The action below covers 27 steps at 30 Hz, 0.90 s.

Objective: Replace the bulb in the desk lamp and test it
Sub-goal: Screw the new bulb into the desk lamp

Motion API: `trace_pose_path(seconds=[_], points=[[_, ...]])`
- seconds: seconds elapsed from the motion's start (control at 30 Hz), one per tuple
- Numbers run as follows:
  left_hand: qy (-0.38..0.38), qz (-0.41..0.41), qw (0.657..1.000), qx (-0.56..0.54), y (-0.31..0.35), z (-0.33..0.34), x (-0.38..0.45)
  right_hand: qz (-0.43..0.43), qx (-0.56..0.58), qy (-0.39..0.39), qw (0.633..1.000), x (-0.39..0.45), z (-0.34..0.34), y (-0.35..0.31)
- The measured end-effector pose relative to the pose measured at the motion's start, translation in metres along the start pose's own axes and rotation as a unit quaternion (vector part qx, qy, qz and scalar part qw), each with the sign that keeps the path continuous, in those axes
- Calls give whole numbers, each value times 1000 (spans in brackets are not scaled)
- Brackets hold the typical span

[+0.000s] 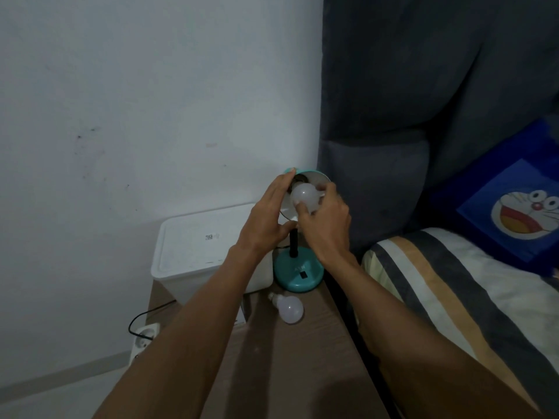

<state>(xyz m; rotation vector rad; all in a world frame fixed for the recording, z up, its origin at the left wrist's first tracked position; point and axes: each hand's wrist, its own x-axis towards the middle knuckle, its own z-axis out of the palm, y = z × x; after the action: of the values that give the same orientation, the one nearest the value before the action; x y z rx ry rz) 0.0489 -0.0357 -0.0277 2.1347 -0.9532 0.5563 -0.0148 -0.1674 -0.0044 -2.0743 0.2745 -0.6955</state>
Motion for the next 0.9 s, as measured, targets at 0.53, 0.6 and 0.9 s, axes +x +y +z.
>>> trace_pose_path(seconds=[0.53,0.6,0.9], points=[[2,-2,1000,-2,-1,0,0,31,-14,2,999,4,1,3],[1,-3,1000,-1,0,0,-1,56,-13,15,998,6,0,1],[1,-2,1000,-1,0,-1,-1,-1,3,-7,1000,0,1,-5]])
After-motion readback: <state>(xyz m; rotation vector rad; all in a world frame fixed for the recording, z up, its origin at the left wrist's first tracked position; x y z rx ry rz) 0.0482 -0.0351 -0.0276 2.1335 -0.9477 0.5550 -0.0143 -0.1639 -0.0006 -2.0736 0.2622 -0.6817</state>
